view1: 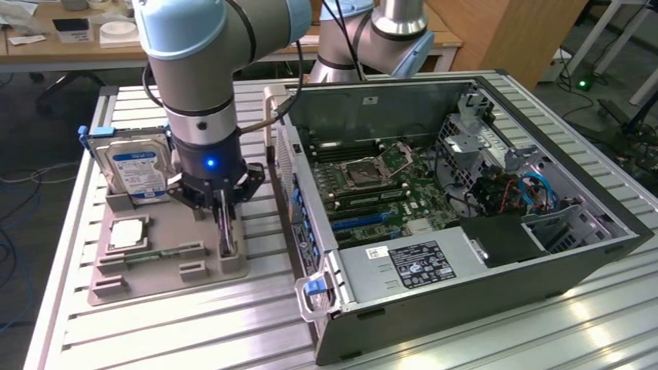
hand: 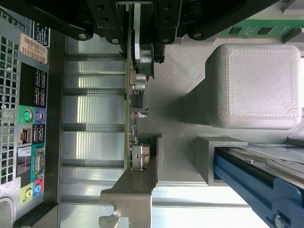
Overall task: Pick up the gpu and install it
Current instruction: 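Pick up the gpu and move the gpu toward the slot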
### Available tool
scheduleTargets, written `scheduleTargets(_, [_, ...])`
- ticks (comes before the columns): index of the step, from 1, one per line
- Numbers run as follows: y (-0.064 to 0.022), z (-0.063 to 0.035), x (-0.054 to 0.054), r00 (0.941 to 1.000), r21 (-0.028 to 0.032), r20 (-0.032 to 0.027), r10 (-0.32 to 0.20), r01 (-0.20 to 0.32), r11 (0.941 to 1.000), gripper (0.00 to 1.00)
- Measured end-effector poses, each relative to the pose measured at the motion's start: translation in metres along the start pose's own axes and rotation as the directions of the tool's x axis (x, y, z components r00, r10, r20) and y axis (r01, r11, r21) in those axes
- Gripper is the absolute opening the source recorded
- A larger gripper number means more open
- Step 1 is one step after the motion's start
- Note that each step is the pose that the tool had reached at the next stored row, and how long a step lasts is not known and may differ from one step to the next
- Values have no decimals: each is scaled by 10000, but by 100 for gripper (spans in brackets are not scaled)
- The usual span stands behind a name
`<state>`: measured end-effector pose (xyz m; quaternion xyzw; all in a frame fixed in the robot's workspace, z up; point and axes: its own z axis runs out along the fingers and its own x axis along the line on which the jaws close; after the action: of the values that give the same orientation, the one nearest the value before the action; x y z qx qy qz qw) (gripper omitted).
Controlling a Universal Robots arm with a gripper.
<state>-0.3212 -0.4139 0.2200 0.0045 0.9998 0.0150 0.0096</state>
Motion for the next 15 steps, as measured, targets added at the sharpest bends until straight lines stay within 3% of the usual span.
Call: scheduleTargets(15, [2, -70, -1, 10000, -2, -1, 0, 0, 10000, 28])
